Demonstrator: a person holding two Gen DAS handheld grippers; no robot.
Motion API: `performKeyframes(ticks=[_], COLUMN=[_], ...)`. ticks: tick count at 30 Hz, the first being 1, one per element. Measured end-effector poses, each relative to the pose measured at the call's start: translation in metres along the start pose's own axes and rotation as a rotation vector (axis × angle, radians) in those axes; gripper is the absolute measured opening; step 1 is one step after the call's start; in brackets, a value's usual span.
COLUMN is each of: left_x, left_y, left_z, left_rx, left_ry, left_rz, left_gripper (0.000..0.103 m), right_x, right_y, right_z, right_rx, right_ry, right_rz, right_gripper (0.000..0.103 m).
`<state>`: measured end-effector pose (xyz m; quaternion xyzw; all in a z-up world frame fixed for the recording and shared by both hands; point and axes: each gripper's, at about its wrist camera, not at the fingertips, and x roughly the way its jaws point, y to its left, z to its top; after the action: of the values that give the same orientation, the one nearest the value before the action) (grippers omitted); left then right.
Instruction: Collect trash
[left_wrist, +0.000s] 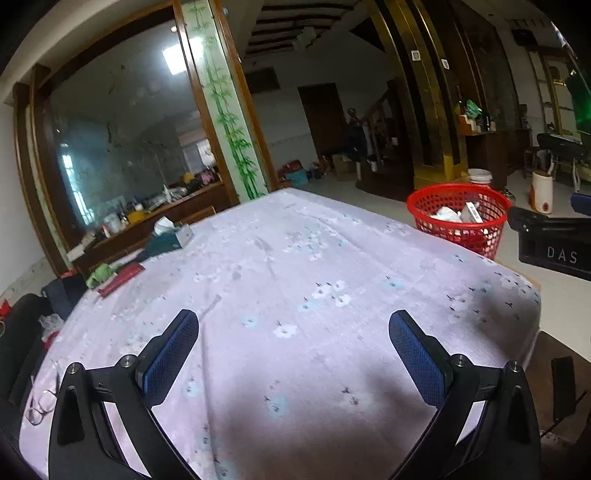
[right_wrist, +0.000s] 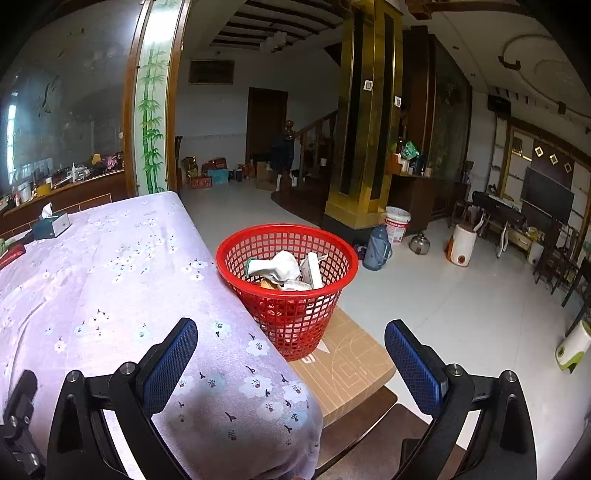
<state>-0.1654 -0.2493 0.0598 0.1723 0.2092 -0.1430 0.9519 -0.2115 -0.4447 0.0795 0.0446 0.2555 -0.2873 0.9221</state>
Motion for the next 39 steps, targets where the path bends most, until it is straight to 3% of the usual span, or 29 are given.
performKeyframes(ticks=[39], left_x=[0.009], left_y=[0.005], left_z=[-0.01], left_rx=[-0.043], left_ry=[0.059], left_rz=[-0.022], left_gripper=[0.102], right_x=[0.005], right_y=[0.013], right_z=[0.001], right_rx=[-0.025], right_ry=[0.028], right_rz=[0.023], right_gripper=[0.102])
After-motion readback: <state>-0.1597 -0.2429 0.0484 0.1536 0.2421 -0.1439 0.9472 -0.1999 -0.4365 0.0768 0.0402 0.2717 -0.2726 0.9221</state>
